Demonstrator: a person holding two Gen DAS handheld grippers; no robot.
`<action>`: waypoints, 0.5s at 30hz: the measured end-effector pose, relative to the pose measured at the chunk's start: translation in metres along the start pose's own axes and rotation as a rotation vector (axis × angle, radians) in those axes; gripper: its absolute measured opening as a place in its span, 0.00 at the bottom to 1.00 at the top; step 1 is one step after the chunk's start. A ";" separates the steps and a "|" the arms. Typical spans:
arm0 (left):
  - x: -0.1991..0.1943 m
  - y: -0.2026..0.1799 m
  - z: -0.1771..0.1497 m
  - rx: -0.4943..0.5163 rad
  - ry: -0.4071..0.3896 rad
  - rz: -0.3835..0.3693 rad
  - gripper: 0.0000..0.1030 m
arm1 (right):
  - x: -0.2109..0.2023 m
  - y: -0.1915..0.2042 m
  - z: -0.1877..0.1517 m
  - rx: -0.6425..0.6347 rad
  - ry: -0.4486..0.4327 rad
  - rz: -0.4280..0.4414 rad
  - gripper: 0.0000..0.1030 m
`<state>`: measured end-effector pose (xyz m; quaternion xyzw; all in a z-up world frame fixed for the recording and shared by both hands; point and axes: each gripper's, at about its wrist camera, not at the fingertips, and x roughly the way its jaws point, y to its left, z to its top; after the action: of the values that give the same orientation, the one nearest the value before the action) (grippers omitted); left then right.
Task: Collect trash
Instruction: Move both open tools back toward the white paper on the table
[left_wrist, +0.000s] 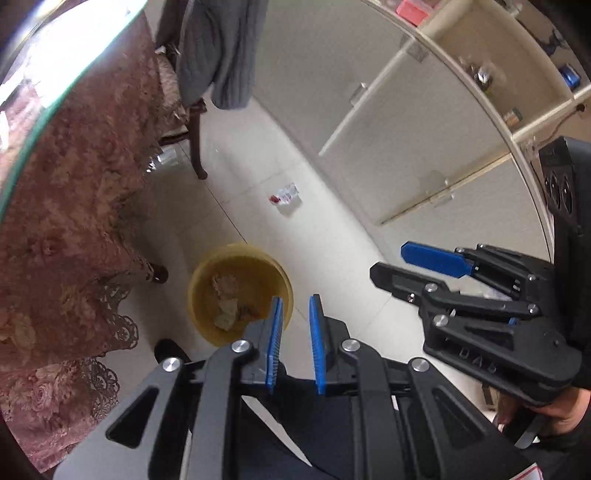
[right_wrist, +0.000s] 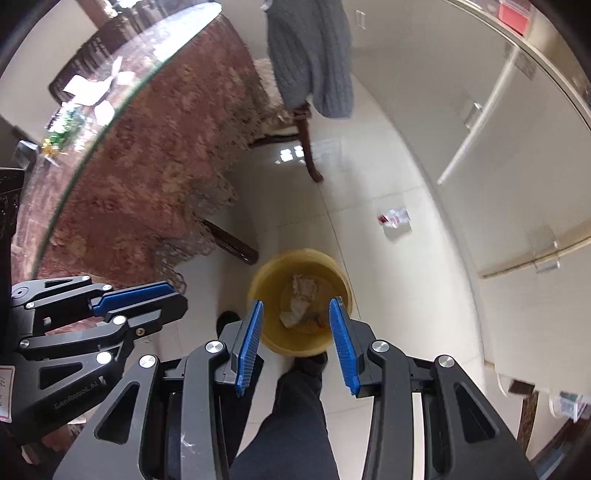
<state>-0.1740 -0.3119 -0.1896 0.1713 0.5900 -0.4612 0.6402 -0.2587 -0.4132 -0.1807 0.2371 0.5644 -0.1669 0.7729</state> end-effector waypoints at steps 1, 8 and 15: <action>-0.006 0.001 0.002 -0.011 -0.018 0.009 0.19 | -0.003 0.004 0.004 -0.012 -0.011 0.010 0.36; -0.074 0.037 0.009 -0.155 -0.220 0.127 0.62 | -0.028 0.053 0.047 -0.154 -0.127 0.078 0.39; -0.156 0.111 0.017 -0.342 -0.428 0.239 0.88 | -0.043 0.134 0.109 -0.278 -0.235 0.146 0.57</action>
<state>-0.0565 -0.2072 -0.0790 0.0281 0.4865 -0.3023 0.8192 -0.1151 -0.3631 -0.0888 0.1472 0.4694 -0.0573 0.8687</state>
